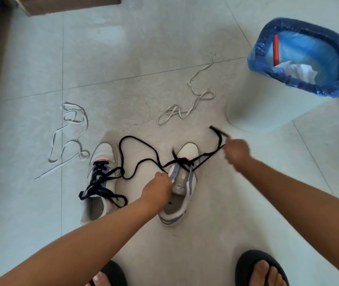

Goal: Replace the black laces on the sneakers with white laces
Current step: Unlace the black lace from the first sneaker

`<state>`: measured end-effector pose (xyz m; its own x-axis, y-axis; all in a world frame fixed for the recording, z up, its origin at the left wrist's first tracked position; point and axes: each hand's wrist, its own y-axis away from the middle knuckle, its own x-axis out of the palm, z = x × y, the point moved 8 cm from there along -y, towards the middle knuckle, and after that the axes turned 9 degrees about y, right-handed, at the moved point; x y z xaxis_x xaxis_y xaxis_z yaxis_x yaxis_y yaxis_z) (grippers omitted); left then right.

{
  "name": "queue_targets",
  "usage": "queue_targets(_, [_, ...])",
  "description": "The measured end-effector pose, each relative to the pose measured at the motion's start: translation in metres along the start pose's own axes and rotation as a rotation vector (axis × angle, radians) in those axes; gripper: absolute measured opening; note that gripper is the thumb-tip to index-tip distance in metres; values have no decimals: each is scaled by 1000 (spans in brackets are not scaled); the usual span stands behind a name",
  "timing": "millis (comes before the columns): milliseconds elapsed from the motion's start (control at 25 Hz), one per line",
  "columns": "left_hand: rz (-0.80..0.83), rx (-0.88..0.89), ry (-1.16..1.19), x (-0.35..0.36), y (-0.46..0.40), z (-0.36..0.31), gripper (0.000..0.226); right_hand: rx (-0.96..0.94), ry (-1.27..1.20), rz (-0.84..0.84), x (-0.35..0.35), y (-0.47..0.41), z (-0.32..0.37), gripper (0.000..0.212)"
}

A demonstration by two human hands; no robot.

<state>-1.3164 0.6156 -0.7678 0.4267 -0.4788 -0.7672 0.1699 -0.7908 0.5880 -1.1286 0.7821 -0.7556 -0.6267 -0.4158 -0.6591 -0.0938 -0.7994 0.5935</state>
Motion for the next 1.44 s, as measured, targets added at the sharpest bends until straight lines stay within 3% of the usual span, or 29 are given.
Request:
queue_targets(200, [-5,-8,15,0,-2,1,29,-51,110,-445,-88,-23,-12,40])
queue_targets(400, [13,-16,57,1,-1,0,29,-114,169,-604,-112,-11,-6,33])
queue_targets(520, [-1,-17,76,1,-2,3,28,14,117,-723,-145,-16,-22,39])
queue_targets(600, [-2,-16,72,1,0,2,28,73,279,-627,-149,-22,-34,40])
queue_targets(760, [45,-12,143,1,-5,3,29,-283,515,52,-32,15,-23,33])
queue_targets(840, [7,-40,182,-13,-9,1,40,-322,481,233,20,49,-12,38])
queue_targets(960, [-108,-50,219,-40,-23,-10,37,-372,438,302,67,79,18,38])
queue_targets(1120, [-121,-14,319,-44,-31,-16,27,-324,460,280,81,77,38,55])
queue_targets(1240, [-177,75,354,-53,-24,-1,34,-388,596,274,70,73,34,39])
queue_targets(1440, [-229,194,182,-58,-12,11,32,-607,726,235,57,78,32,26])
